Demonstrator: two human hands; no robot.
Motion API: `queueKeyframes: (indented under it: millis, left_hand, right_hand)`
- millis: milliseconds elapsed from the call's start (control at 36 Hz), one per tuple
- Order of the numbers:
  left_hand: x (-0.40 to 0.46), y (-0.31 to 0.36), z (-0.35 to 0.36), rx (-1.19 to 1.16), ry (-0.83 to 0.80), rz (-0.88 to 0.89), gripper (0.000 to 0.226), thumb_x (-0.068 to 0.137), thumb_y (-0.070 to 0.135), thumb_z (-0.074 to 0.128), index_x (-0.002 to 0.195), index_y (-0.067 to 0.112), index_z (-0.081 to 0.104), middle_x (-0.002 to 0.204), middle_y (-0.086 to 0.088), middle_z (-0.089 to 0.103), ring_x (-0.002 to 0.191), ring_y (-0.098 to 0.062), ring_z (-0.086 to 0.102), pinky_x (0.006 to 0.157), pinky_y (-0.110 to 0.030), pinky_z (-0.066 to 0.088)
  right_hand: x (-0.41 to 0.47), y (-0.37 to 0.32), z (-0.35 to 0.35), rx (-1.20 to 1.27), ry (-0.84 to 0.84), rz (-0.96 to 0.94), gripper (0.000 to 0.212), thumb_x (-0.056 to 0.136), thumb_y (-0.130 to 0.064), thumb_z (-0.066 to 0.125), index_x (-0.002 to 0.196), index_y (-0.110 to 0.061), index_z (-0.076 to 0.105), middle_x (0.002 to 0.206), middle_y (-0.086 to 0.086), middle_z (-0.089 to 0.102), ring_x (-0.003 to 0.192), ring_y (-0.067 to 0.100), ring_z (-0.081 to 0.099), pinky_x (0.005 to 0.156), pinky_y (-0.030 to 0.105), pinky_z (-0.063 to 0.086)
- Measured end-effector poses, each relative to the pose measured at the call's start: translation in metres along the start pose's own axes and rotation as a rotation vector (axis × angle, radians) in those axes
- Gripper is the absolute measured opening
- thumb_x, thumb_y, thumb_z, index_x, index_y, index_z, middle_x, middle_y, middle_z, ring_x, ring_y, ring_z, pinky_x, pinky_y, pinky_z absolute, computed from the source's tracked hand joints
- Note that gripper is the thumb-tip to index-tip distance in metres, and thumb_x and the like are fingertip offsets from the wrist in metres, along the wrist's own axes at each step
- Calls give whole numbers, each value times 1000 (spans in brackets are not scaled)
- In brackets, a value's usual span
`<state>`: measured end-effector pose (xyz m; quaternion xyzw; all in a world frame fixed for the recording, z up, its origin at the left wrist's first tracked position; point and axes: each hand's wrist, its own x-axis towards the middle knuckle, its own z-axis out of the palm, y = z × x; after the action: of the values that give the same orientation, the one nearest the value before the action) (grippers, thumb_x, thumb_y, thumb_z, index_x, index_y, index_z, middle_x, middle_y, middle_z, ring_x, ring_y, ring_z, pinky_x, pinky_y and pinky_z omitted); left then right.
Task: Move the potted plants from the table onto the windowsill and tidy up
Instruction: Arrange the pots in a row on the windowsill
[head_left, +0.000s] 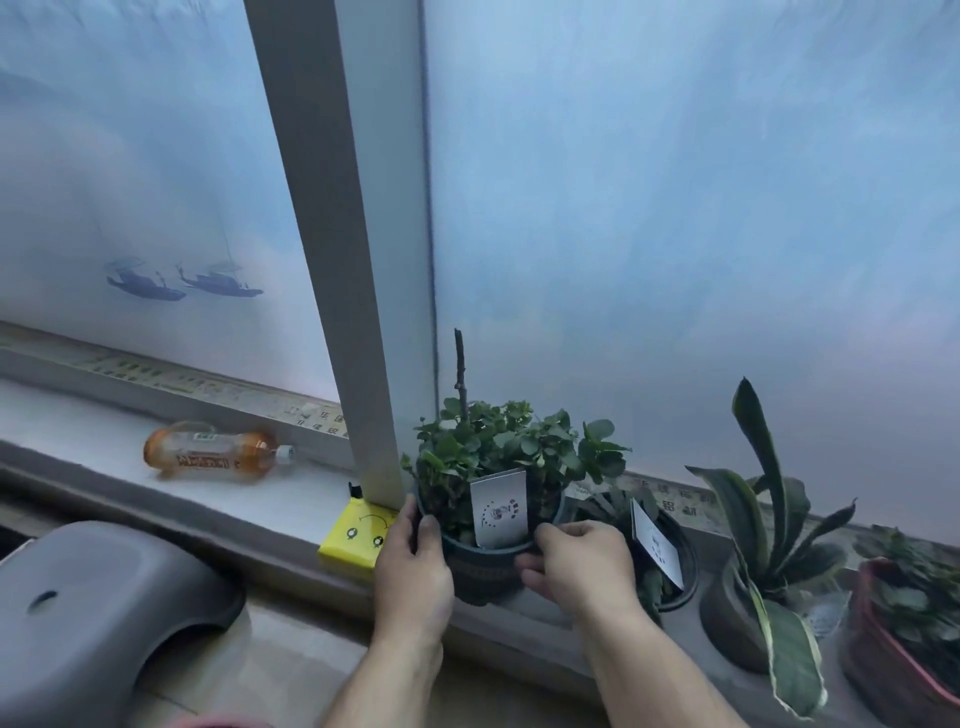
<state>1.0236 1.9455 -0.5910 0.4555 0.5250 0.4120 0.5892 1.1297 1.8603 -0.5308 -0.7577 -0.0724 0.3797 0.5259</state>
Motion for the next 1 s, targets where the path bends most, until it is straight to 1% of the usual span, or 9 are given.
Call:
queueKeyframes:
  millis: [83,139,222,278,445,556,667,834,1000]
  left_hand:
    - [-1,1,1,-73,67,-29,33,102,23,55,135,24,54,130,1,63,122,-19,59,109,-45,47]
    - [-5,1,5,-97,103,-31,25,100,19,58,125,22,55,119,2,64,115,-21,61,105,-45,50]
    - [-15,3,10,-88,72,-10,31,97,14,62,127,21,57,114,7,66,110,-18,62,100,-38,51]
    - [-16,1,9,-83,53,-9,36,97,11,63,130,21,56,116,8,66,111,-15,62,100,-35,50]
    - [-1,-4,-1,-67,-8,13,43,99,19,60,140,29,54,132,8,66,123,-13,61,109,-43,48]
    - [4,-5,-5,-76,-65,35,43,102,20,54,144,34,51,134,10,64,123,-12,60,110,-39,47]
    - [7,-7,-6,-70,-79,47,44,103,19,52,144,34,50,136,10,64,125,-12,60,111,-42,46]
    - [10,-11,-4,-82,-84,16,42,103,22,49,140,41,51,136,10,64,125,-15,61,110,-45,47]
    - [11,-11,1,-105,-63,-8,43,103,26,49,144,41,48,141,8,60,129,-16,57,112,-47,44]
  right_hand:
    - [6,3,-3,-48,19,-32,7,92,-20,65,94,-13,66,68,6,78,76,27,78,79,50,64]
    - [24,14,-6,-104,61,-119,14,86,-37,61,92,-26,67,87,-2,78,85,25,77,82,50,63]
    - [47,31,-8,-125,67,-190,11,86,-42,56,88,-38,67,99,-10,75,95,20,75,86,46,62]
    - [38,24,-6,-99,82,-188,11,92,-34,60,87,-36,69,95,-9,77,91,19,75,84,45,63]
    - [25,17,3,-39,102,-138,5,91,-25,68,87,-25,71,85,0,77,84,22,76,83,45,64]
    - [15,15,7,40,89,-84,2,97,-13,65,96,-12,67,78,9,76,75,21,76,77,41,65]
    - [9,8,6,106,55,-48,8,97,-7,62,91,-11,66,80,13,75,77,22,75,80,40,65]
    - [7,7,7,132,44,-19,15,96,-7,64,82,-3,69,76,17,75,76,27,77,78,40,65]
    - [8,13,10,189,64,-1,6,96,-6,64,91,-5,68,78,16,76,72,23,76,79,40,65]
